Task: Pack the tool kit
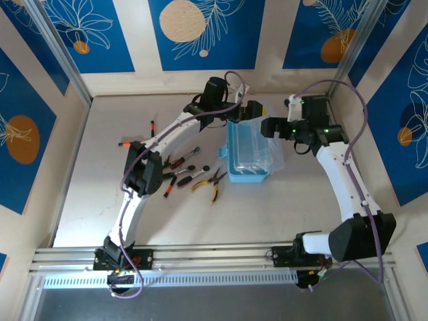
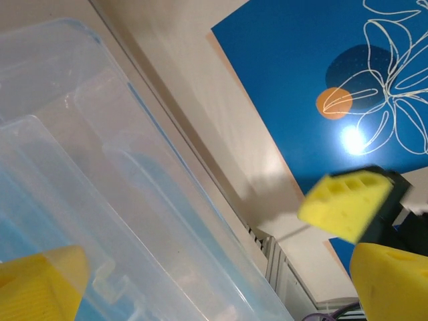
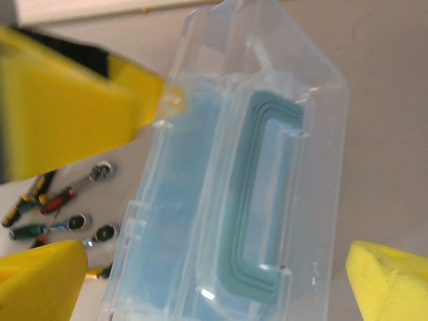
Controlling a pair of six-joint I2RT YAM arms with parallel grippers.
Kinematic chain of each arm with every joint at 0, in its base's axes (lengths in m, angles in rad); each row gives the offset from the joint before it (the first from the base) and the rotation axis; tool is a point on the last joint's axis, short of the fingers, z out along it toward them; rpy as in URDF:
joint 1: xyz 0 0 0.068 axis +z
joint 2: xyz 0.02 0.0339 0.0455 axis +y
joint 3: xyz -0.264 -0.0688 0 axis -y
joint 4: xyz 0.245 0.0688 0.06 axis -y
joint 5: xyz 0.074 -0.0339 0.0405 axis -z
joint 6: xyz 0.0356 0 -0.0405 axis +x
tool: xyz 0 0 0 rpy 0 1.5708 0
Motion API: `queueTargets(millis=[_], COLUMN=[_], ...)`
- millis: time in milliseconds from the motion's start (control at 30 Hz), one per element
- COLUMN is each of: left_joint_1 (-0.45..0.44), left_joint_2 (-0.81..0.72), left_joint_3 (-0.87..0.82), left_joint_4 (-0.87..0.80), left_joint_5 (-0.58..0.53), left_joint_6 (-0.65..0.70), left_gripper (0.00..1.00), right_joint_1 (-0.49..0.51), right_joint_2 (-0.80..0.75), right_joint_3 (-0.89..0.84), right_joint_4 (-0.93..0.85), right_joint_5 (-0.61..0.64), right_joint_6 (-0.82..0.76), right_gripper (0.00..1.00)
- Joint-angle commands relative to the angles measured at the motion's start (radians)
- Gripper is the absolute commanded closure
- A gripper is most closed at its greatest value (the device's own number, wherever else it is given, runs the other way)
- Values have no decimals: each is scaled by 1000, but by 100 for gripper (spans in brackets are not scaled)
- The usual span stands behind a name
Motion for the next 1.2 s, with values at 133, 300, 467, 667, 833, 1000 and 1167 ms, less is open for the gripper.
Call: queueTargets(millis=[133, 300, 467, 667, 833, 1000, 1167], left_joint_1=[-12, -15, -18, -22, -6, 75, 163], left_joint_2=[23, 21, 17, 20, -3, -64, -167], left_joint_3=[38, 43, 53, 65, 89, 73, -43], left_joint_4=[28, 42, 40, 31, -92, -265, -410], left_joint_5=[26, 26, 21, 22, -14, -96, -182], left_joint_6=[-19, -33, -33, -31, 65, 197, 338], left_gripper=[0, 0, 0, 0, 0, 0, 0], right_joint_1=[221, 333, 388, 398, 397, 380, 340], right_joint_2=[-13, 1, 6, 46, 31, -7, -33], right_joint_3=[-74, -91, -115, -136, -143, -152, -187], right_joint_4=[-61, -58, -51, -49, -41, -38, -24], right_joint_5=[414, 517, 539, 614, 661, 653, 628], right_joint_6=[-23, -12, 15, 34, 42, 47, 61], right_gripper=[1, 1, 1, 1, 9, 20, 24])
